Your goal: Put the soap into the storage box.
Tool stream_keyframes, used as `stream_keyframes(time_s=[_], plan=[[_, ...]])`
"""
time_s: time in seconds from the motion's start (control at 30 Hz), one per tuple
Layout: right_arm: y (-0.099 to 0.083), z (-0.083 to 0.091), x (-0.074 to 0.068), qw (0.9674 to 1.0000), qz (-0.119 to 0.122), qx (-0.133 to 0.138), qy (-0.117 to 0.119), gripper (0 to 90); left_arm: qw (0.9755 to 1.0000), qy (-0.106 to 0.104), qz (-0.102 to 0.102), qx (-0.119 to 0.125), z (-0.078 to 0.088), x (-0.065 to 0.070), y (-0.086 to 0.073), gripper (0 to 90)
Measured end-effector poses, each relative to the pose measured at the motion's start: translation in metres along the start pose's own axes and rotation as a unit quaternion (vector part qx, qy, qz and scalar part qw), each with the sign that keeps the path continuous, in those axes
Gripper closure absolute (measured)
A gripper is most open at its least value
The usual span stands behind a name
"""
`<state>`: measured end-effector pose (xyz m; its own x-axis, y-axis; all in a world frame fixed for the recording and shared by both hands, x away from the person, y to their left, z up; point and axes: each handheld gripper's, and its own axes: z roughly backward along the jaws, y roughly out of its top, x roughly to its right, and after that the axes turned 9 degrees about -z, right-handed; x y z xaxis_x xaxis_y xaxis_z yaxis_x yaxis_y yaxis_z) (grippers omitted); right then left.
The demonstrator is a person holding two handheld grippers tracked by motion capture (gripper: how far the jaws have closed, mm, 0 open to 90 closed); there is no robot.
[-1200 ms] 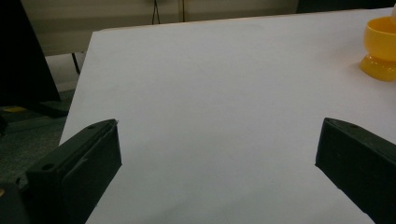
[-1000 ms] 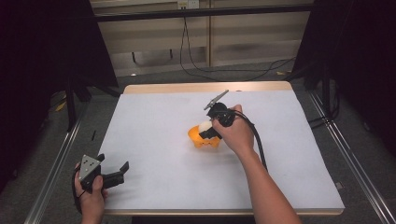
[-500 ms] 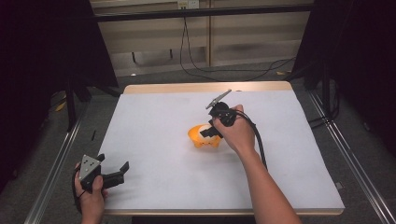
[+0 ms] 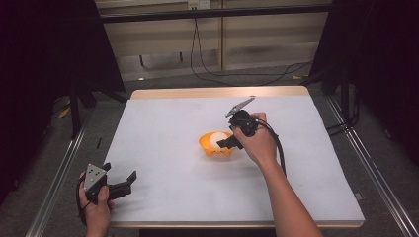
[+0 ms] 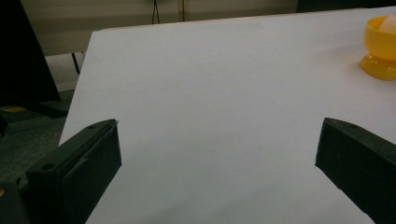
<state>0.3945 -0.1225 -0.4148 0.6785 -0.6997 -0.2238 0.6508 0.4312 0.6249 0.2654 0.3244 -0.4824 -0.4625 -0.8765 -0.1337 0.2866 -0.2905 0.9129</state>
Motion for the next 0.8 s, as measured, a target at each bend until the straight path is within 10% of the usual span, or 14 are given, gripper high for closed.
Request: stream_keyframes(time_s=[0.8], plan=[[-0.046, 0.028, 0.02, 0.9987, -0.026, 0.021, -0.037, 0.0, 1.0, 0.0, -0.001, -0.001, 0.0, 0.0, 0.0, 0.0]])
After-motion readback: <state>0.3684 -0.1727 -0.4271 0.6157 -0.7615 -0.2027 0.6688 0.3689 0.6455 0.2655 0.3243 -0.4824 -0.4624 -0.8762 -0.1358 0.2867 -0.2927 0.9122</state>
